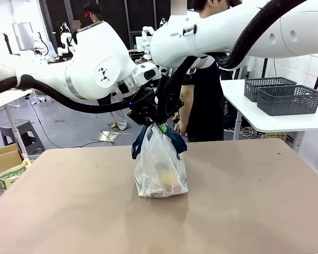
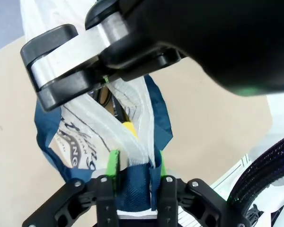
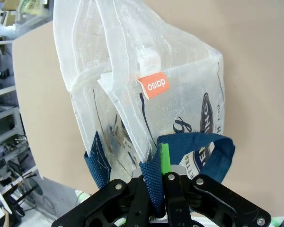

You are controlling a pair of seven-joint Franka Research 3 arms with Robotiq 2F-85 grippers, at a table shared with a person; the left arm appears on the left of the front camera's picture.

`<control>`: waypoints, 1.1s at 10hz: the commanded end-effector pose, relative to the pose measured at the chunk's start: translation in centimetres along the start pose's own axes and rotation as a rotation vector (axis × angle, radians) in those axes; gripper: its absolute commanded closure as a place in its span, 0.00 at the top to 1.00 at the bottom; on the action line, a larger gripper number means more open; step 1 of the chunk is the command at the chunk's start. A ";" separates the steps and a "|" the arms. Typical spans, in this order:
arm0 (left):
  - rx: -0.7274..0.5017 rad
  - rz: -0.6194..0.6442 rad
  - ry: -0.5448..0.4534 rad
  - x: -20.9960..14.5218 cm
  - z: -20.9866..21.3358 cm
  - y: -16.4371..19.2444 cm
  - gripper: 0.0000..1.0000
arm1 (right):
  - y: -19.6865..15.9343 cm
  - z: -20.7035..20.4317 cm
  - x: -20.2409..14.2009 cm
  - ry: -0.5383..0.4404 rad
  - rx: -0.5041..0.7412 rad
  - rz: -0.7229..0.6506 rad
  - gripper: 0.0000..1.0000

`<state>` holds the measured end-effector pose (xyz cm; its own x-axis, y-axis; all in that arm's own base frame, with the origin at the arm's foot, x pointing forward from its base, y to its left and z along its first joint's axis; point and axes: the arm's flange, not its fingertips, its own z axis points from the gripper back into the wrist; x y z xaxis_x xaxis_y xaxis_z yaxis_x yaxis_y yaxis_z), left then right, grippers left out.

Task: Transfer purchased items from the store into the shopping bag.
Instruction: Move the Reusable shopping bag to the right side of the table.

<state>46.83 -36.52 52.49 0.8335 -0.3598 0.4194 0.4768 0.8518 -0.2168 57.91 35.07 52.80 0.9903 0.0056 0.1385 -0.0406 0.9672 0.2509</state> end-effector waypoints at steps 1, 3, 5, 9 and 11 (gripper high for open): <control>0.018 0.024 -0.022 -0.9 0.5 0.0 0.00 | 0.6 -0.1 -0.2 0.010 0.047 -0.003 0.00; 0.010 0.031 -0.026 -1.1 0.6 0.4 0.00 | 0.3 0.3 -0.2 0.004 0.052 -0.010 0.00; 0.015 0.037 -0.030 -1.2 0.8 0.7 0.00 | 0.2 0.3 -0.1 0.004 0.055 -0.008 0.00; 0.009 0.011 -0.011 -0.3 0.5 0.5 0.00 | 0.2 0.1 -0.1 0.002 0.012 -0.003 0.00; 0.009 0.011 -0.011 -0.3 0.5 0.5 0.00 | 0.2 0.1 -0.1 0.002 0.012 -0.003 0.00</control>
<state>46.59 -35.77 52.66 0.8364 -0.3447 0.4262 0.4635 0.8598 -0.2143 57.82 35.28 52.84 0.9907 0.0060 0.1359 -0.0418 0.9642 0.2620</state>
